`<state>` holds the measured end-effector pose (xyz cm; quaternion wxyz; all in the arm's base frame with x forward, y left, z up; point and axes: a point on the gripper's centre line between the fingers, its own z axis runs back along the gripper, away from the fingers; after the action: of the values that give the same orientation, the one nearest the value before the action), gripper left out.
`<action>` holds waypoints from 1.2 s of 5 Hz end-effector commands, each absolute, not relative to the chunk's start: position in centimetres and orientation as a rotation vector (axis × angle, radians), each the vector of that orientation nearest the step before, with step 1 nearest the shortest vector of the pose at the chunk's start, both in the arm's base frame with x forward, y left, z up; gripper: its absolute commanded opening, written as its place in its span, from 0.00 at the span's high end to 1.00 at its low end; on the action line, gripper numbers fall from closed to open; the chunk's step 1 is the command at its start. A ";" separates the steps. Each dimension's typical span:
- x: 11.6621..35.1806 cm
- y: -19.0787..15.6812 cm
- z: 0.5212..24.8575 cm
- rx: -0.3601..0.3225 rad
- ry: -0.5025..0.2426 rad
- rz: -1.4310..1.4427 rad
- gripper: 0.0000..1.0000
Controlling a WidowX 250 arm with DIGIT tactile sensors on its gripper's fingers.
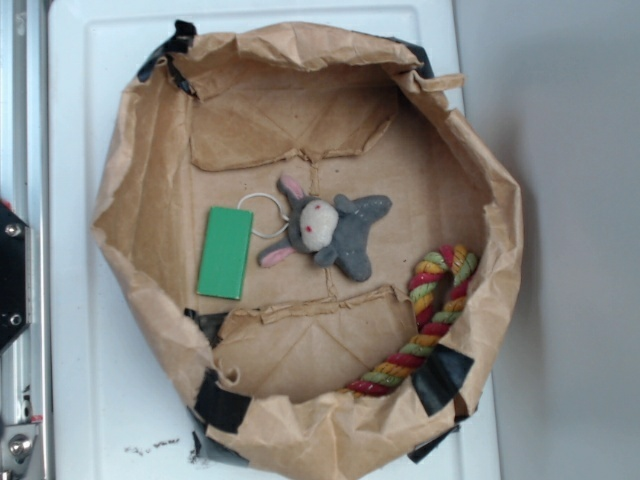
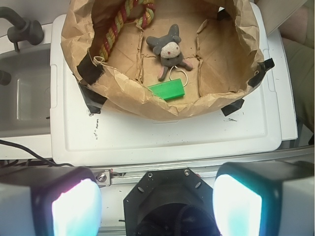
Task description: Grab the green block.
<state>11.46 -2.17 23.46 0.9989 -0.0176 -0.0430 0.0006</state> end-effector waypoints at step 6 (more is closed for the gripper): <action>22.2 -1.1 19.6 -0.085 -0.109 0.619 0.00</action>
<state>21.68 -1.84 18.17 0.9546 -0.0326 -0.0272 0.2948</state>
